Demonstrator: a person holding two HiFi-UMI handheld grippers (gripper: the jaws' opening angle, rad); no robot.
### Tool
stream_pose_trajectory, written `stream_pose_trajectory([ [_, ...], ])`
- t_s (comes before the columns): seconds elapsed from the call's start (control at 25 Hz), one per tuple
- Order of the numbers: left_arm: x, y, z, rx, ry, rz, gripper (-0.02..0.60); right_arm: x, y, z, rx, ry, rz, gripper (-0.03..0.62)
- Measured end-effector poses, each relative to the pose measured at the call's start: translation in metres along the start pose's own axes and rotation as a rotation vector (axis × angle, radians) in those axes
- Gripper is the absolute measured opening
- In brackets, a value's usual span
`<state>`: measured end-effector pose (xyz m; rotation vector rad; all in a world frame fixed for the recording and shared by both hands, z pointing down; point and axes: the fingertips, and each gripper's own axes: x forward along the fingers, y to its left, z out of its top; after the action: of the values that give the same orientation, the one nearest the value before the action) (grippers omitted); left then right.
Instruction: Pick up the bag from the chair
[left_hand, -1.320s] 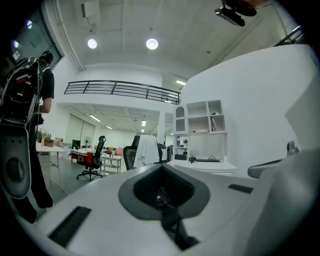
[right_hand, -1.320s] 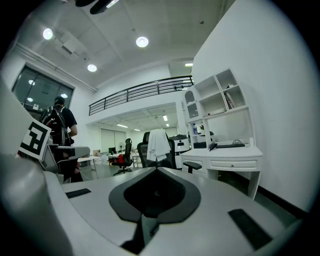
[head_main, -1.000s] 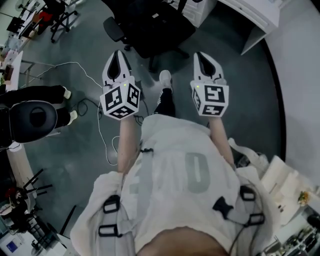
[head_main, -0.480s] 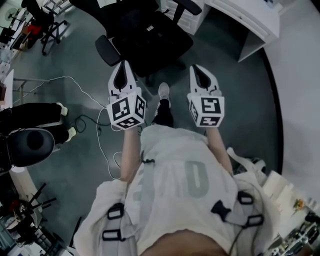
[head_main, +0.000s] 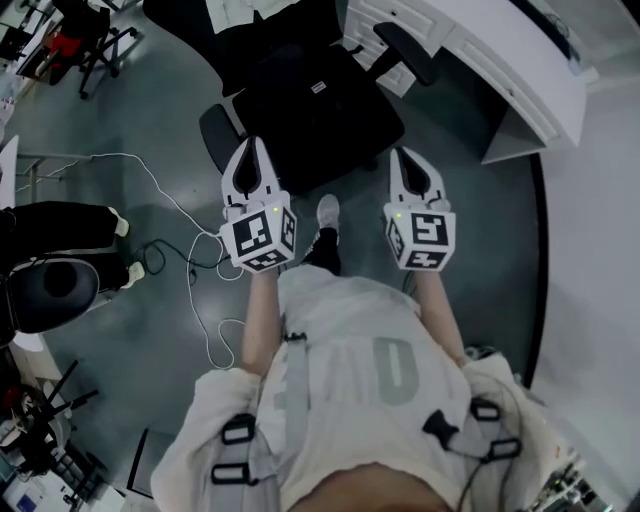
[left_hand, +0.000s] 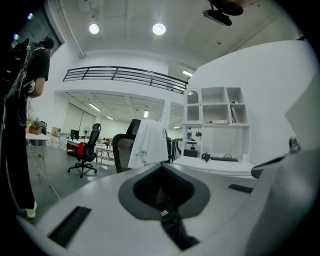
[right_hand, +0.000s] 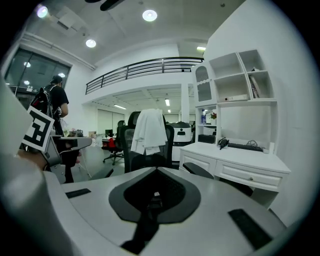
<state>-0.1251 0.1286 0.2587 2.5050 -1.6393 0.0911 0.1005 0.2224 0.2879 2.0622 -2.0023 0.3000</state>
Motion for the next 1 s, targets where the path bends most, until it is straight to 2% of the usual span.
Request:
stream_pose_trajectory([
  [0.2,0.072,0.018,0.005,-0.007,0.036,-0.016,0.006,0.072,-0.01,0.03,0.006,0.02,0.001,0.006],
  [0.4,0.121,0.019,0.012,-0.005,0.034,-0.027,0.006,0.114,-0.018,0.044,-0.008,0.017,-0.003,0.006],
  [0.64,0.132,0.022,-0.004,0.002,0.066,-0.022,0.006,0.137,-0.012,0.048,-0.02,0.034,0.016,0.006],
  [1.0,0.138,0.038,-0.001,-0.01,0.067,0.015,0.006,0.156,0.002,0.058,-0.036,0.035,0.048,0.006],
])
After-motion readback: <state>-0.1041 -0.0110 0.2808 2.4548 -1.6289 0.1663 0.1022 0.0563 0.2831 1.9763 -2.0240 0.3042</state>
